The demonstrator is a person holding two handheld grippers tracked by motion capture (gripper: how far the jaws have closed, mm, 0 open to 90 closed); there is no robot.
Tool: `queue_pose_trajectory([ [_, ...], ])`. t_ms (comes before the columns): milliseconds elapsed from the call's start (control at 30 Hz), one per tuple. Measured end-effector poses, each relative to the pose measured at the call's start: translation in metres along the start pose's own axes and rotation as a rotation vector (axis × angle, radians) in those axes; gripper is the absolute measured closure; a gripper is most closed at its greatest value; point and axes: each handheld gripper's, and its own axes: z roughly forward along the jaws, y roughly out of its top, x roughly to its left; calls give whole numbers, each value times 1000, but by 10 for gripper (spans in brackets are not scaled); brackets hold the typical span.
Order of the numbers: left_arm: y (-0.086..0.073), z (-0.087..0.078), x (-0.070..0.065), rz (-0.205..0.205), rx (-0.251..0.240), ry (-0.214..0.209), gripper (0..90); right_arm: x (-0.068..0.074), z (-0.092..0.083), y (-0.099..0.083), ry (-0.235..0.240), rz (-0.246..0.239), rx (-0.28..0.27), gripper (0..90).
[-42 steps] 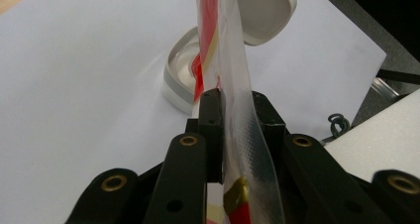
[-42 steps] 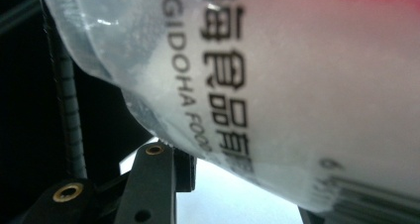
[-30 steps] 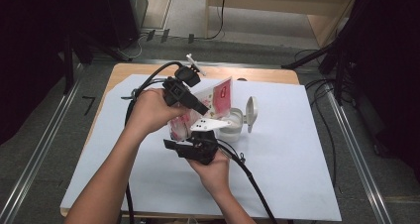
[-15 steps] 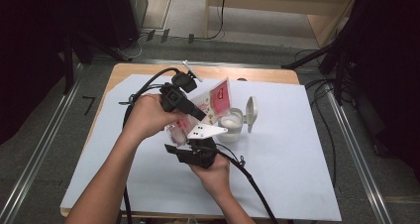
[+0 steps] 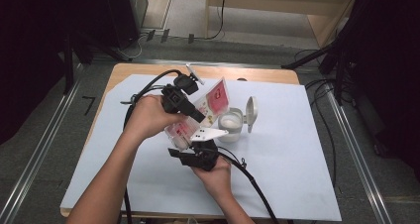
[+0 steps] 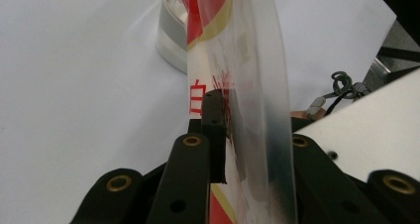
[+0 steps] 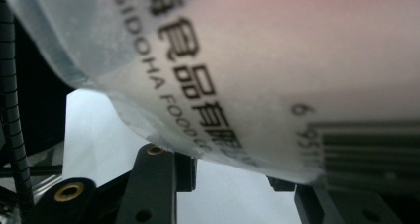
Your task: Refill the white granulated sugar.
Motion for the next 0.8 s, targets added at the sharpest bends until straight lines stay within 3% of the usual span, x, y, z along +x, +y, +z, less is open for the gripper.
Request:
queue_pose_trajectory([
  [167, -3, 2, 2, 17, 2, 12, 832, -8, 4, -10, -4, 57, 20, 643],
  [300, -7, 1, 2, 54, -41, -35, 875, -14, 4, -13, -27, 83, 24, 658],
  [400, -8, 2, 3, 46, -41, -15, 885, -20, 4, -14, -60, 59, 42, 653],
  [467, -10, 3, 4, 34, -57, -34, 889, -21, 3, -14, -70, 57, 45, 655],
  [533, -12, 4, 5, 37, -68, -28, 889, -22, 3, -15, -77, 54, 45, 655],
  [800, -18, -2, 9, 37, -93, -32, 884, -32, -1, -19, -84, 106, 33, 650],
])
